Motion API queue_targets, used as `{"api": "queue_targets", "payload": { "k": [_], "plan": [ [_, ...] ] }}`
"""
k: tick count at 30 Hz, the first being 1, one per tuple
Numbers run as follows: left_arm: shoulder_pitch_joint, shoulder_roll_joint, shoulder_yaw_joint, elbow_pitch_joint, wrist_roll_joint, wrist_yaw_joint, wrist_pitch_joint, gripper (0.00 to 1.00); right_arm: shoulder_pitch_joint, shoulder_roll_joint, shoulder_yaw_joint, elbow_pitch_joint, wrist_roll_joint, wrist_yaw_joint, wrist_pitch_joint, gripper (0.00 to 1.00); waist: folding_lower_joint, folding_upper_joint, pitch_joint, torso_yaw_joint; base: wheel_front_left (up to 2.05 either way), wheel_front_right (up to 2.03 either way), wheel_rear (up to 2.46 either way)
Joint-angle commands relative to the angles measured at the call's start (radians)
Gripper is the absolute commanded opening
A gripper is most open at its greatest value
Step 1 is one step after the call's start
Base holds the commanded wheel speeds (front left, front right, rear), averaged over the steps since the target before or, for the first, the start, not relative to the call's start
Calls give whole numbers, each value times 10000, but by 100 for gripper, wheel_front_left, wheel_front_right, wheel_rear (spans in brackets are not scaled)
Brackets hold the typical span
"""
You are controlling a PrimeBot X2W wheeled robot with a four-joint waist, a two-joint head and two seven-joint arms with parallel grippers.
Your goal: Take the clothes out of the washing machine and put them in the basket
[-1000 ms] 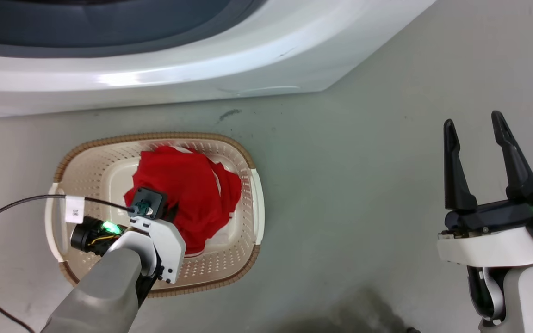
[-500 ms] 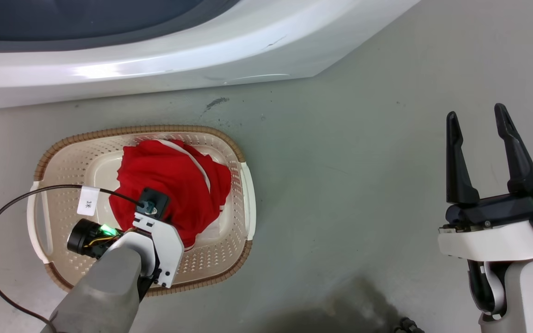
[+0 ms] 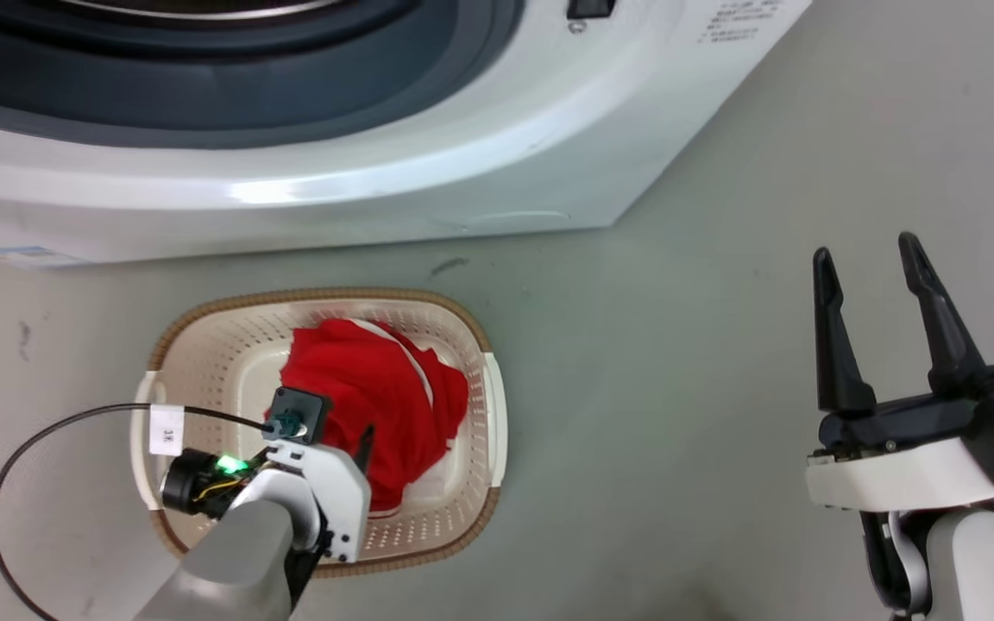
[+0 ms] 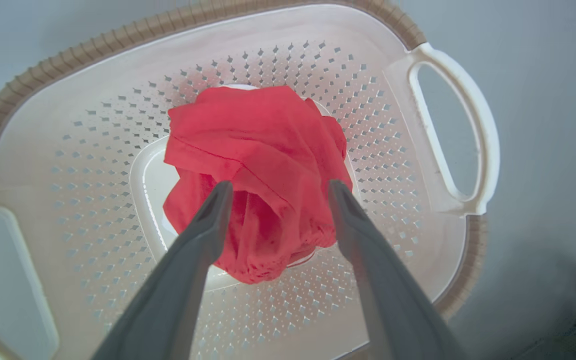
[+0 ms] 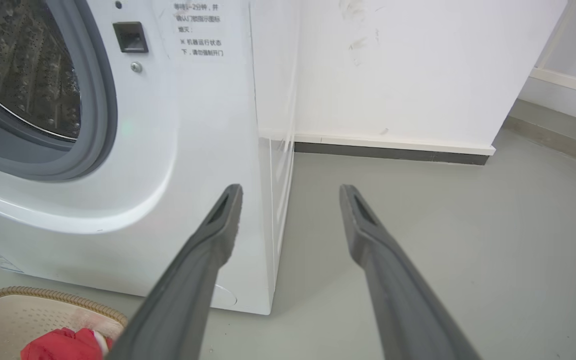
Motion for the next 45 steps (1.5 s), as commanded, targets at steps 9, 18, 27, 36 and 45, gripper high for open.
{"api": "queue_targets", "payload": {
  "k": [9, 18, 27, 36, 45],
  "plan": [
    [1476, 457, 1699, -3500, 799, 881, -52, 100, 698, 8, 20, 140, -208, -11, -19, 100, 0, -1, -1598, 836, 0, 0, 0],
    [3327, 306, 3783, -6482, 2171, 1311, -54, 100, 1345, 10, -45, 197, -244, -11, -19, 100, 0, -1, -2575, 1308, 0, 0, 0],
    [4979, -491, 6071, -9128, 3500, 1318, -55, 100, 1813, 10, -133, 278, -125, -12, -19, 100, 0, -1, -3494, 1505, 0, 0, 0],
    [6548, -1288, 7978, -11241, 4808, 1098, -56, 100, 2324, 8, -184, 168, 67, -11, -19, 100, 0, -1, -4342, 1478, 0, 0, 0],
    [7431, -1456, 8379, -11931, 5338, 849, -56, 100, 2850, 10, -261, 165, 156, -11, -19, 100, 0, -1, -4992, 1420, 0, 0, 0]
  ]
}}
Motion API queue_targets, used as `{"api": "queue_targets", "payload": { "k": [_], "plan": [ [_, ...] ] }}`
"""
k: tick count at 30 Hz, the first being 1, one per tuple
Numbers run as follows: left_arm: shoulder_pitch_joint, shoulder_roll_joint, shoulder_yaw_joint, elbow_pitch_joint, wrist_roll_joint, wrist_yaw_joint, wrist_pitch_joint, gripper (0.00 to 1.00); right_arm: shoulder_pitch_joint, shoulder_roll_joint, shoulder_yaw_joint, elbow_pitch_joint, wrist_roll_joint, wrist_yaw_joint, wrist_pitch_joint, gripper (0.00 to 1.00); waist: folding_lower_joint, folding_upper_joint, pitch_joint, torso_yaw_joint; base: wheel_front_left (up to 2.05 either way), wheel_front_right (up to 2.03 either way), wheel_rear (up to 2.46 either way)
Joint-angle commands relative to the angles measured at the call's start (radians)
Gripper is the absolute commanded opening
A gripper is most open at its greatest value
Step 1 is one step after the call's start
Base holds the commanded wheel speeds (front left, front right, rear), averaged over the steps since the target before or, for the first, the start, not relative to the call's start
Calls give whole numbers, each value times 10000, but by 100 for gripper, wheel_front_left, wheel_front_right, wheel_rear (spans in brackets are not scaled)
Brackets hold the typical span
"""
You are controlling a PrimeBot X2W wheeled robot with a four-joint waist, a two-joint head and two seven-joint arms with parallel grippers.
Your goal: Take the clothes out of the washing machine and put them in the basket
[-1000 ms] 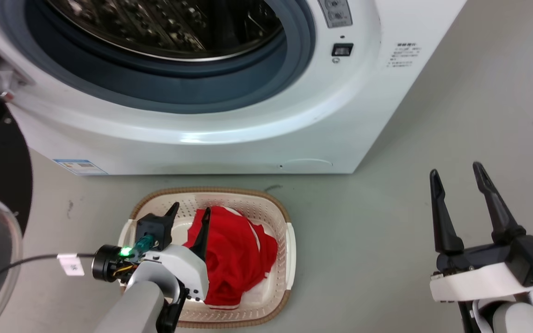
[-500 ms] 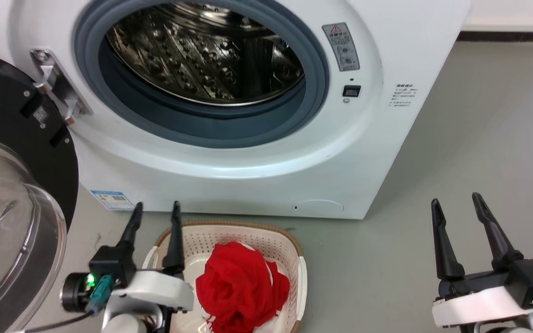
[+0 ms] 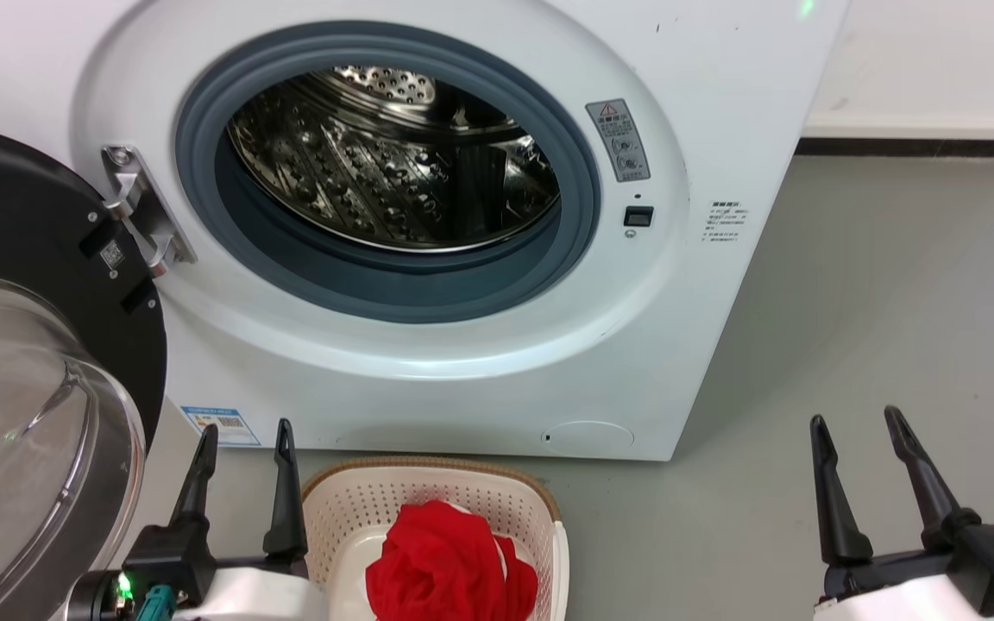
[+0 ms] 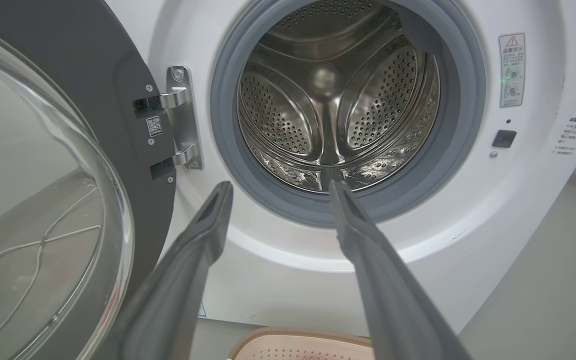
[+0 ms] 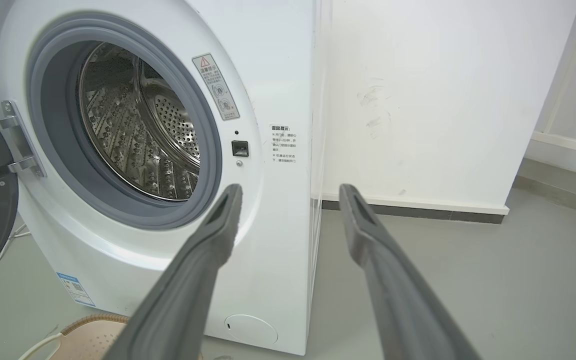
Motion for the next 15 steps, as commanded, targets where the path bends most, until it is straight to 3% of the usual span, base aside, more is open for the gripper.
{"api": "queue_targets", "payload": {
  "k": [1, 15],
  "plan": [
    [168, -20, 26, -31, 61, -22, -25, 100, 182, 10, -1, 2, 30, -11, -19, 100, 1, 0, -164, -23, 0, 0, 0],
    [564, -36, -150, 161, 70, -110, -25, 100, 649, 10, 19, 61, 160, -11, -19, 100, 1, 0, -615, -151, 0, 0, 0]
  ]
}}
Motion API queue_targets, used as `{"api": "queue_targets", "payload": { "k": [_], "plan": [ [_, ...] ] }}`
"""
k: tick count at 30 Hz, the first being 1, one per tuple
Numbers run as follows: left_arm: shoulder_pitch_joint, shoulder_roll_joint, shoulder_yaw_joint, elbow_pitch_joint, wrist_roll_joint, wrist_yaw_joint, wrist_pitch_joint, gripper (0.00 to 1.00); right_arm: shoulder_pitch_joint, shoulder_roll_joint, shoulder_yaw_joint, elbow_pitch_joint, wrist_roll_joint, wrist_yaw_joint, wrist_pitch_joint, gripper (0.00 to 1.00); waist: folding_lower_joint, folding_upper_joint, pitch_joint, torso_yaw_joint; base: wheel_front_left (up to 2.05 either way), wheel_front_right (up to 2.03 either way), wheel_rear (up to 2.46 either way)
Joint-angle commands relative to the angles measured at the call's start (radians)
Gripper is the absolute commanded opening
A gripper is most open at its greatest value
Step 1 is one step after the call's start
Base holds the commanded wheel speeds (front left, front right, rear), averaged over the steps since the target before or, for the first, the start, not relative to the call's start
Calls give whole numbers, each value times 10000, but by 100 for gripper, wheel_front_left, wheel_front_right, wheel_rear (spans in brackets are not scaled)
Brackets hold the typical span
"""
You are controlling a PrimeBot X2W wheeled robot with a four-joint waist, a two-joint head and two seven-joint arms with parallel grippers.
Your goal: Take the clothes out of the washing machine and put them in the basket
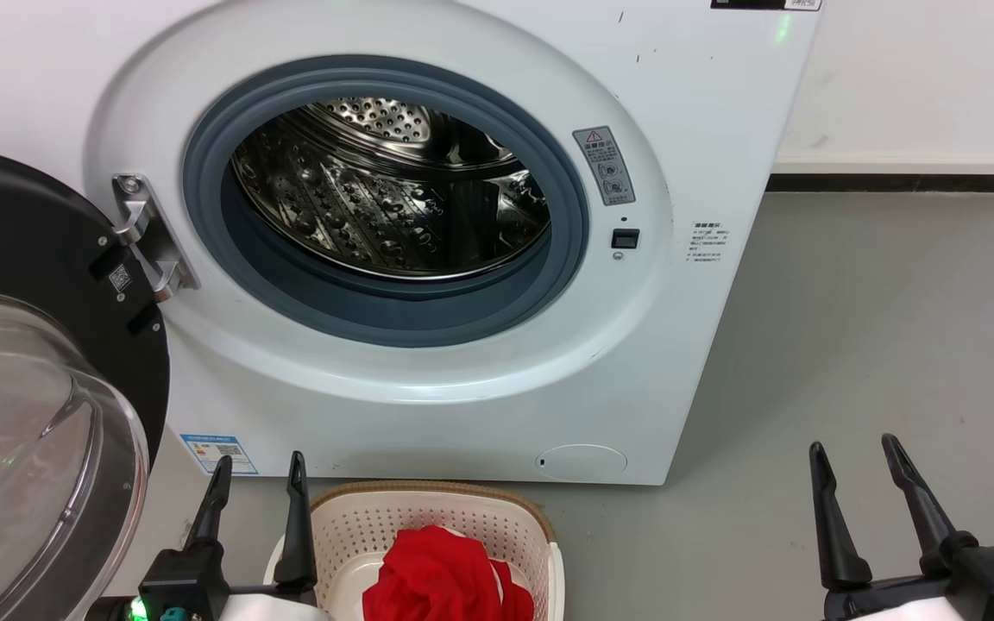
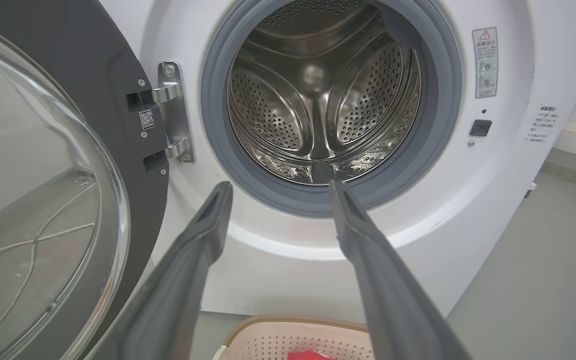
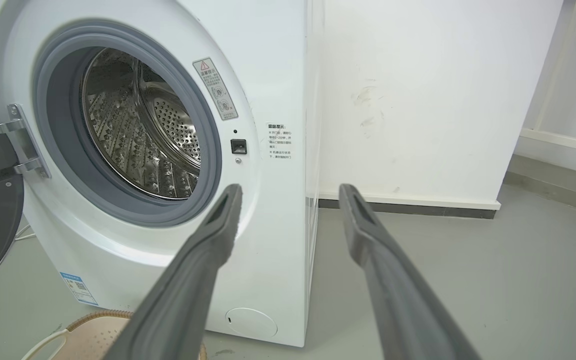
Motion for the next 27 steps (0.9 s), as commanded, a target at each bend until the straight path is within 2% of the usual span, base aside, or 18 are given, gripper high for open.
{"api": "queue_targets", "payload": {
  "k": [1, 12, 13, 17, 27],
  "plan": [
    [44, -19, -11, 29, 3, -24, -25, 100, 148, 10, 14, 11, 41, -11, -19, 100, 1, 0, -20, -9, 0, 0, 0],
    [43, -21, 24, 155, -1, -2, -26, 100, 182, 10, 62, 19, 54, -11, -19, 100, 1, 0, -70, -45, 0, 0, 0],
    [0, -2, 21, 129, 0, -11, 0, 0, 59, 0, 57, 22, 23, 0, 0, 0, 1, 0, -71, -45, 0, 0, 0],
    [68, -8, 35, 497, -103, -27, 85, 0, 73, 4, 86, 325, 119, 2, 21, 0, 1, 0, -72, -46, 0, 0, 0],
    [-249, -8, 213, 700, -2155, -208, 605, 0, -288, -140, 116, 638, 2389, 1, 390, 0, 1, 0, -62, -47, 0, 0, 0]
  ]
}}
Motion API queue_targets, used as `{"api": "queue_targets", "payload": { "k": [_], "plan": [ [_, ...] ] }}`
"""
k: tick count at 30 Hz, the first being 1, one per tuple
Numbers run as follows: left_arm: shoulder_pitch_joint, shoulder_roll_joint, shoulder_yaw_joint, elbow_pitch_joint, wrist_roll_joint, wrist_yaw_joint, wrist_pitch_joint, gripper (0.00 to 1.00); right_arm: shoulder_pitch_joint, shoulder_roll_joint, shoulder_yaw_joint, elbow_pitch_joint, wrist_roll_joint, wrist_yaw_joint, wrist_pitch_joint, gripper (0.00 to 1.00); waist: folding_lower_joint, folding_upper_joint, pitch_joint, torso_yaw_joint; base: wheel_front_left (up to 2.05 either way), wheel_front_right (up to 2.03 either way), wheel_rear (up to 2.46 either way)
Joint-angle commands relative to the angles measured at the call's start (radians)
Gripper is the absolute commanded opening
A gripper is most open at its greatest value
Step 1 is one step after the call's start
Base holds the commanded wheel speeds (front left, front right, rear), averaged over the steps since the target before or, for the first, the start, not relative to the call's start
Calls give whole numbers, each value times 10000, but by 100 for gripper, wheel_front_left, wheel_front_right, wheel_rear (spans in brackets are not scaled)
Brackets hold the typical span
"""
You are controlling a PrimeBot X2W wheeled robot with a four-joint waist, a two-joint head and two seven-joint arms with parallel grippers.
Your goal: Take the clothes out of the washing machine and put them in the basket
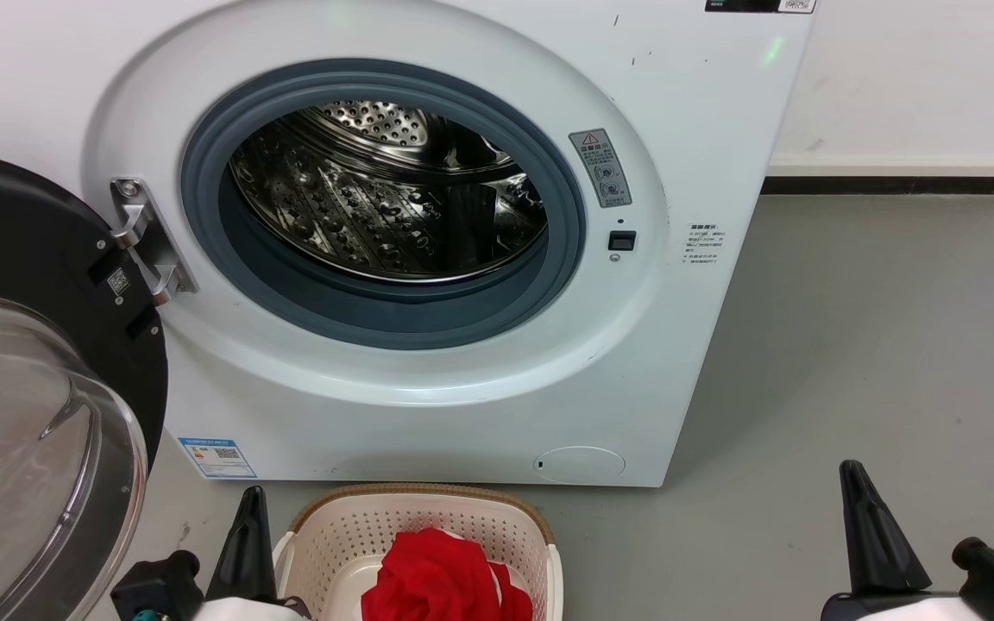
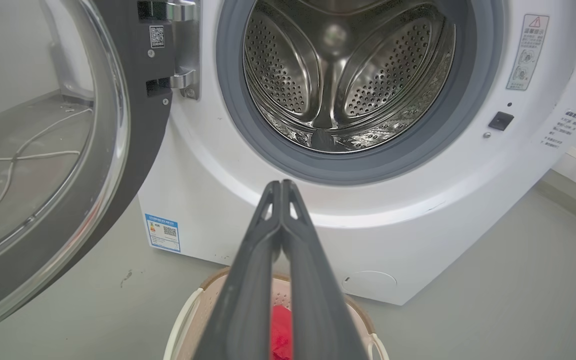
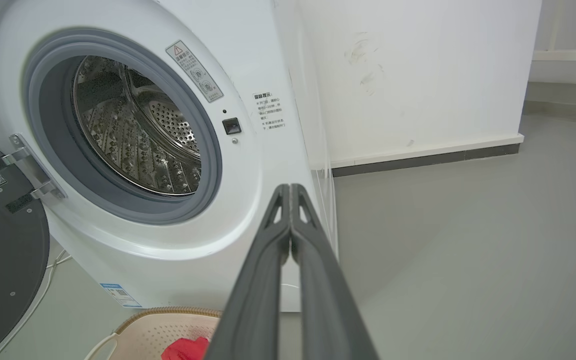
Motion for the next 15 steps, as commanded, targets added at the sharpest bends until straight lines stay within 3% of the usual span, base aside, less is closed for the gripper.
{"api": "queue_targets", "payload": {
  "k": [1, 15],
  "plan": [
    [-295, 3, 69, -87, -522, -86, 103, 0, -342, -97, 11, -59, 579, -1, 72, 0, 0, 0, 3, 0, 0, 0, 0],
    [-659, 3, 264, 122, -3145, -319, 732, 0, -827, -228, -3, 384, 3401, -3, 589, 0, 0, 0, 17, -3, 0, 0, 0]
  ]
}}
